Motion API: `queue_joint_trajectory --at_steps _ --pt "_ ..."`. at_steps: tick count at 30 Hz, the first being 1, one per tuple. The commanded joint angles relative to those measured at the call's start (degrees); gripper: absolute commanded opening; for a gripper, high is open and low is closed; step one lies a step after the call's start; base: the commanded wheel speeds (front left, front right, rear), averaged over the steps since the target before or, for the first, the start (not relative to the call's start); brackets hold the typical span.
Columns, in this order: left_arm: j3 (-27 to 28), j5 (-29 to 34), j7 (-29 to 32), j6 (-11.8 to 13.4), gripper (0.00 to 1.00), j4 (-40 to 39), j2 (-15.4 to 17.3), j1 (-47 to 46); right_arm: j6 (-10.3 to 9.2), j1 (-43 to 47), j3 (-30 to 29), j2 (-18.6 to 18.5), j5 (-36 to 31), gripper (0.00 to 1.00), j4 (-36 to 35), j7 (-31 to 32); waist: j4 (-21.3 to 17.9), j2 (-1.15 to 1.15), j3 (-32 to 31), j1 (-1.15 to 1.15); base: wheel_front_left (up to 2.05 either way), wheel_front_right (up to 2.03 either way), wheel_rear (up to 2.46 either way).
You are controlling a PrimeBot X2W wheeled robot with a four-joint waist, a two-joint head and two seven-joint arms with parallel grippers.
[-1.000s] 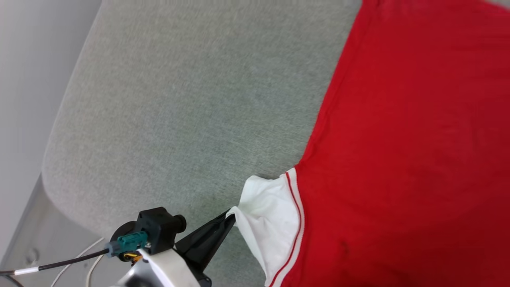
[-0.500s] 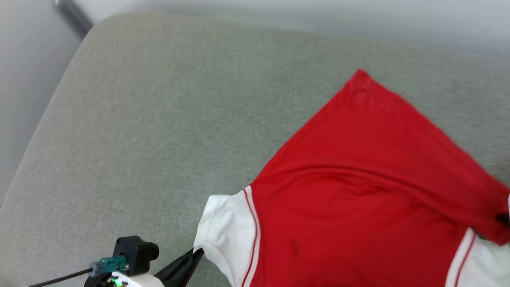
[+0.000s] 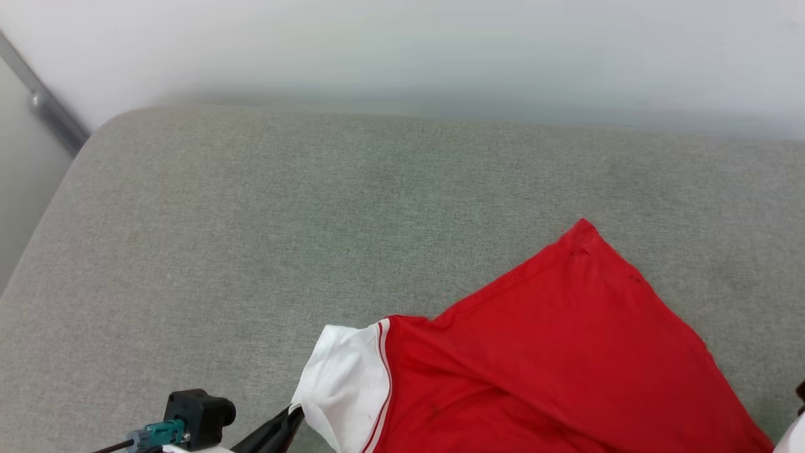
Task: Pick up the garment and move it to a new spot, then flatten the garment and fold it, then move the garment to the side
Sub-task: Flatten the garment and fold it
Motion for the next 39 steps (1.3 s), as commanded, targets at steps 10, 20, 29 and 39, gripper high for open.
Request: queue_joint_trajectory --at_steps 10,20,29,39 --pt "0.41 -0.16 -1.47 0.31 0.0 0.44 -0.63 0.0 -0.02 0.17 0.29 1.44 0.84 1.0 2.48 -5.25 -0.01 0.0 -0.21 0.01 0.0 0.0 0.0" --pt "0.87 0.16 -2.0 0.32 0.0 -0.34 -0.73 -1.22 -0.02 -10.35 3.71 -5.72 4.68 1.0 -1.48 -2.35 2.06 0.0 1.85 0.01 0.0 0.0 0.0" --pt "0.11 1.72 -1.82 -0.91 0.0 -1.8 -1.85 -4.77 -0.02 -27.37 10.87 -5.22 2.49 1.0 -1.07 1.95 6.16 0.0 7.89 0.01 0.0 0.0 0.0" --pt "-1.4 3.17 -1.43 -2.05 0.0 -3.17 -4.35 -9.2 -0.02 -37.73 15.33 -5.65 -4.86 1.0 10.55 3.57 12.1 0.0 14.03 0.01 0.0 0.0 0.0"
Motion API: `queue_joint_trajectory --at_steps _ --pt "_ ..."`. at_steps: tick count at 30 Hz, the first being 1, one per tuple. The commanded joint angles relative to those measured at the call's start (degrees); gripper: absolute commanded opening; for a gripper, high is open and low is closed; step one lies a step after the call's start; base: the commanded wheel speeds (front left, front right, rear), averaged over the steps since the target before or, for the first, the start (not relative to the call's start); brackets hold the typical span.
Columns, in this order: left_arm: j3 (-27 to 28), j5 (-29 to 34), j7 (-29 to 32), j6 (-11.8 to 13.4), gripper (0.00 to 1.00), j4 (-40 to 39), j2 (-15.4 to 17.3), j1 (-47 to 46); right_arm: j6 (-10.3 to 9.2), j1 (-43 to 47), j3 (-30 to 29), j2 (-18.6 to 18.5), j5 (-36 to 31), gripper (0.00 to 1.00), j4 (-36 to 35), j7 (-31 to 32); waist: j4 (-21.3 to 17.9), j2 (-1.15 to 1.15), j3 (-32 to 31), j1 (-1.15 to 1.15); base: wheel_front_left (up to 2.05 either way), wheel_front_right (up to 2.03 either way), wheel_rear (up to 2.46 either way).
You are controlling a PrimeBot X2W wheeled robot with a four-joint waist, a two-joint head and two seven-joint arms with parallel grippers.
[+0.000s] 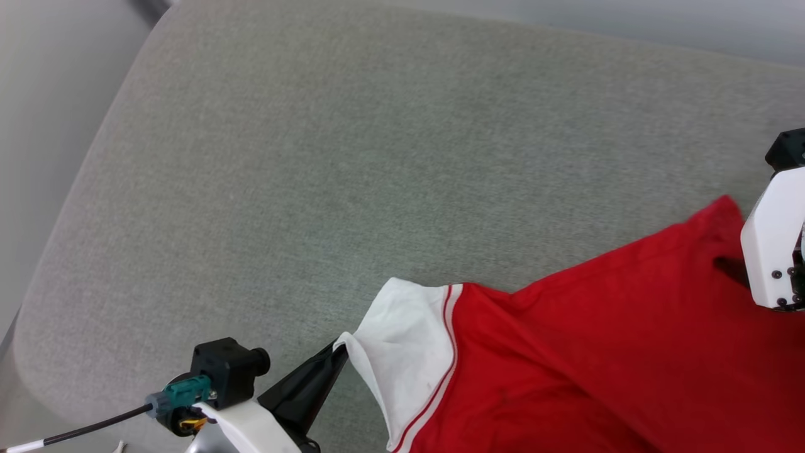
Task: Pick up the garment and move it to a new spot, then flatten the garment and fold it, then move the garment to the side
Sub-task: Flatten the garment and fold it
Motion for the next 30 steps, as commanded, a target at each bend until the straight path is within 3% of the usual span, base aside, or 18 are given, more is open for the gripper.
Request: queue_joint_trajectory --at_steps 1,13,14,15,21,30 --pt "-0.21 0.32 -0.31 -0.03 0.0 -0.23 -0.46 -0.85 -0.02 -1.15 0.27 -0.63 -0.66 1.0 1.58 0.03 2.36 0.0 2.3 -0.01 0.0 0.0 0.0" --pt "-1.54 0.14 -1.29 -0.93 0.0 1.41 -2.88 -1.87 -0.02 0.99 0.8 -0.16 -0.99 1.0 10.26 -1.42 5.75 0.0 4.47 -0.01 0.0 0.0 0.0" --pt "-1.48 0.13 -1.34 -1.0 0.0 1.6 -2.89 -1.83 -0.02 1.66 1.24 -0.45 -0.75 0.4 10.53 -1.2 5.81 0.0 4.38 -0.01 0.0 0.0 0.0" --pt "-1.41 0.09 -1.42 -1.03 0.0 1.79 -2.86 -1.83 -0.02 2.23 1.71 -0.83 -0.39 0.0 10.62 -1.17 5.84 0.0 4.21 -0.01 0.0 0.0 0.0" --pt "-1.28 -0.07 -1.5 -0.87 0.0 2.48 -2.52 -1.56 -0.02 2.11 2.59 -2.56 1.45 0.0 10.16 -4.65 5.19 0.0 2.27 -0.01 0.0 0.0 0.0" --pt "-0.47 -0.38 -1.06 0.79 0.0 1.67 -0.92 0.04 -0.02 0.29 0.89 -3.71 5.34 0.0 11.11 -13.9 2.21 0.0 -6.49 -0.01 0.0 0.0 0.0"
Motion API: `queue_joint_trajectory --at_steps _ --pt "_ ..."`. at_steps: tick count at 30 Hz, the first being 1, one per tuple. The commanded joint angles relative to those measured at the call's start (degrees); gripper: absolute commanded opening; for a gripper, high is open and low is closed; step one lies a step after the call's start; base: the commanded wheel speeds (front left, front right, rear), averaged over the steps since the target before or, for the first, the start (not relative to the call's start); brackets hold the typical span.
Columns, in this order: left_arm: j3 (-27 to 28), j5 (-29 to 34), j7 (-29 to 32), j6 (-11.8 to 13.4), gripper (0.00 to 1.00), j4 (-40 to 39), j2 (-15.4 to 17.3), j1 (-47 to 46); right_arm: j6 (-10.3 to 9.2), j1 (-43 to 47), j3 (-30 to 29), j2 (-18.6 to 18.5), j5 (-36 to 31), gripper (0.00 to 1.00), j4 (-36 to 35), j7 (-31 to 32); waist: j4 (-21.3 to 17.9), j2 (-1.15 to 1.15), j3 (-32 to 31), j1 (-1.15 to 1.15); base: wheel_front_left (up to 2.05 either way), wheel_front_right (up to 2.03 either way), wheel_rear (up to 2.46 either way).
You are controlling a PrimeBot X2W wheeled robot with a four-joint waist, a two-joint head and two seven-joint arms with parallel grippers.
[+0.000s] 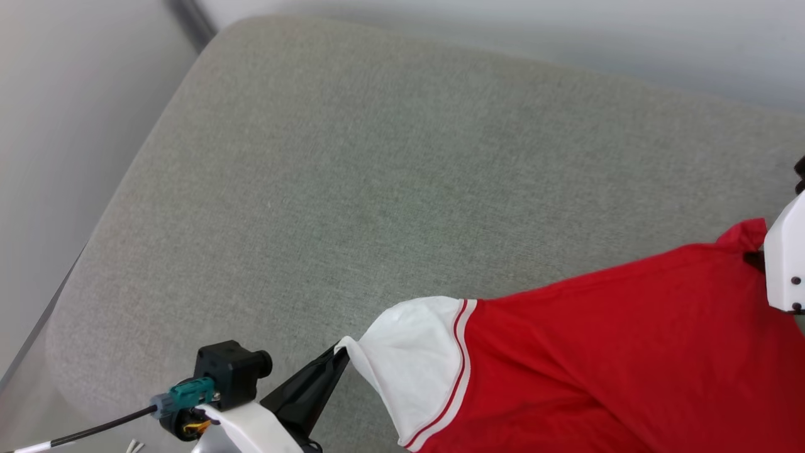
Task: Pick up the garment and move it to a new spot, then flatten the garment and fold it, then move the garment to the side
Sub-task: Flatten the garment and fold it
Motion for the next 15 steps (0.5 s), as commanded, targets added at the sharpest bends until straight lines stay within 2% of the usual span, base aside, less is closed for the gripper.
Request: queue_joint_trajectory --at_steps 1,8,15 --pt "0.54 -0.76 0.33 0.58 0.0 -0.7 0.44 0.88 -0.02 -0.21 -0.49 -0.21 1.63 0.0 0.13 -1.61 -2.29 0.0 -3.87 -0.01 0.0 0.0 0.0" --pt "2.71 -0.2 1.28 2.78 0.0 -3.98 3.39 0.84 -0.02 -0.9 -0.11 -1.88 5.89 0.0 -3.52 -6.3 -6.9 0.0 -9.75 -0.01 0.0 0.0 0.0" --pt "6.38 1.05 2.85 4.59 0.0 -7.99 6.7 -3.1 -0.02 -2.07 -0.65 -2.4 9.43 0.0 -11.07 -9.23 -12.06 0.0 -13.89 -0.01 0.0 0.0 0.0"
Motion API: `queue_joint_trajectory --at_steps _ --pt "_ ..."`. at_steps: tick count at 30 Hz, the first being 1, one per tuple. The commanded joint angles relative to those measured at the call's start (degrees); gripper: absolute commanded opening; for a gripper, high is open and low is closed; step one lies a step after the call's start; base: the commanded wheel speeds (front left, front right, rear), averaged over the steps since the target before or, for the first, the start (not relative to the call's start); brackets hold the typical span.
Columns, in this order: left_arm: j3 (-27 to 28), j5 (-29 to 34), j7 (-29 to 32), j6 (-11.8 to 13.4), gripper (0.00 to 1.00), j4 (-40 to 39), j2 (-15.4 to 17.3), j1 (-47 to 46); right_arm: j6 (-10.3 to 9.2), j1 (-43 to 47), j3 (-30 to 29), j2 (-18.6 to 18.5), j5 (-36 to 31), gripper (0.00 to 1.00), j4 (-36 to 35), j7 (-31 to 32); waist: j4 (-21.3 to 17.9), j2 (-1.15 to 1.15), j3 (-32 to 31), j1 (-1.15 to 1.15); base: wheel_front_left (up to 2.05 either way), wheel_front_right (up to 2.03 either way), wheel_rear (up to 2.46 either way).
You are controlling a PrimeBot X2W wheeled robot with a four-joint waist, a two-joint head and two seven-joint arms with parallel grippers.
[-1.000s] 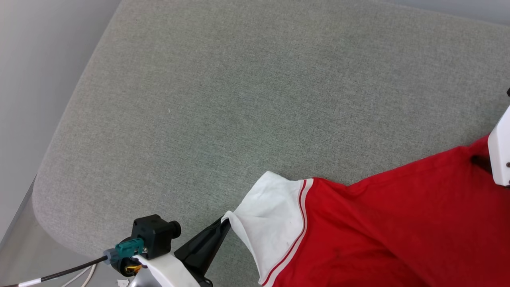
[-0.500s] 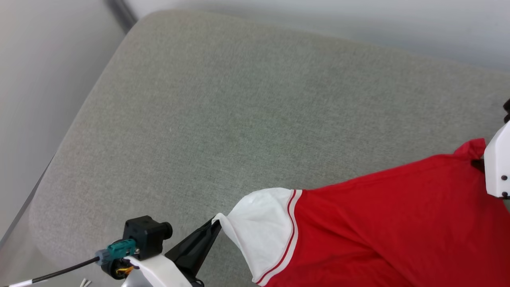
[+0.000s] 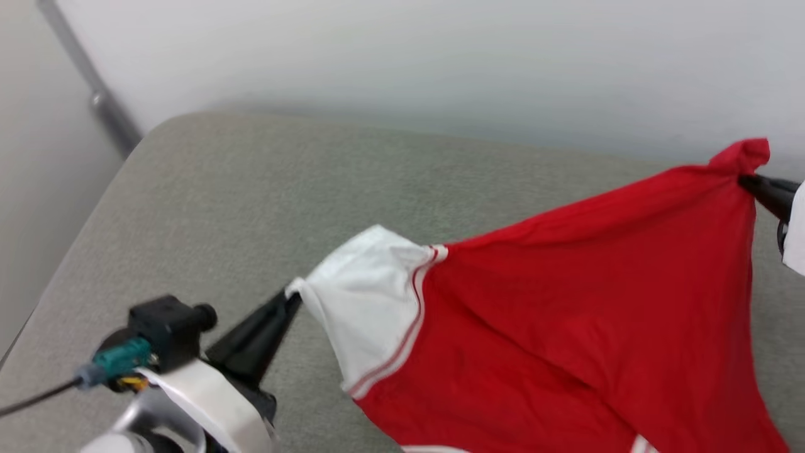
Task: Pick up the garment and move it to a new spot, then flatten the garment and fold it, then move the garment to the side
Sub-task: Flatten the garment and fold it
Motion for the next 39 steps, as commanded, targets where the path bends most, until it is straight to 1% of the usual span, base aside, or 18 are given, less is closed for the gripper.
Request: queue_joint_trajectory --at_steps 1,4,7,10,13,14,18,23,26,29,35,39 --pt "1.72 0.69 0.39 0.59 0.0 -1.29 1.26 -2.3 -0.02 -1.44 0.07 -0.45 0.25 0.0 -2.54 -0.96 -3.9 0.0 -2.96 0.0 0.0 0.0 0.0" --pt "4.66 1.3 1.26 1.46 0.0 -3.61 3.43 -5.14 -0.02 -3.54 -0.76 0.42 0.47 0.0 -5.99 -2.34 -6.52 0.0 -3.15 0.0 0.0 0.0 0.0" --pt "7.37 1.44 2.19 1.76 0.0 -6.24 5.46 -8.13 -0.02 -5.36 -1.23 1.61 1.11 0.0 -8.91 -2.68 -8.65 0.0 -3.24 0.0 0.0 0.0 0.0" --pt "10.67 1.02 3.17 2.25 0.0 -8.37 7.48 -11.28 -0.02 -7.8 -1.02 2.0 1.27 0.0 -12.12 -3.07 -10.83 0.0 -3.2 0.0 0.0 0.0 0.0" --pt "14.06 0.7 3.54 2.31 0.0 -9.54 9.24 -14.71 -0.02 -9.57 -1.12 2.61 1.17 0.0 -14.47 -3.63 -12.85 0.0 -2.98 0.0 0.0 0.0 0.0" --pt "14.06 0.7 3.54 2.31 0.0 -9.54 9.24 -14.71 -0.02 -9.57 -1.12 2.61 1.17 0.0 -14.47 -3.63 -12.85 0.0 -2.98 0.0 0.0 0.0 0.0" --pt "17.61 0.43 3.81 1.47 0.0 -10.1 11.01 -19.88 -0.02 -12.32 -1.82 3.49 1.24 0.0 -16.67 -4.34 -15.24 0.0 -2.5 0.0 0.0 0.0 0.0" --pt "20.99 0.24 3.0 0.53 0.0 -9.04 11.9 -26.59 -0.02 -15.29 -2.88 4.3 0.47 0.0 -18.29 -5.38 -17.53 0.0 -1.25 0.0 0.0 0.0 0.0" --pt "22.21 0.76 2.23 -0.81 0.0 -7.99 12.47 -30.96 -0.02 -16.68 -3.63 4.96 0.51 0.0 -19.1 -5.8 -18.55 0.0 0.34 0.0 0.0 0.0 0.0" --pt "22.88 1.19 1.79 -1.97 0.0 -6.33 12.67 -35.37 -0.02 -17.93 -3.84 4.8 -0.11 0.0 -19.74 -6.5 -19.47 0.0 2.51 0.0 0.0 0.0 0.0" --pt "21.76 1.56 2.4 -5.39 0.0 -1.53 12.38 -45.26 -0.02 -21.3 -3.77 3.85 -1.22 0.0 -19.75 -9.79 -20.28 0.0 8.58 0.0 0.0 0.0 0.0" --pt "20.41 2.61 2.36 -8.3 0.0 3.57 11.57 -53.89 -0.02 -25.03 -3.59 4.32 -2.18 0.0 -17.84 -13.03 -20.52 0.0 13.82 0.0 0.0 0.0 0.0"
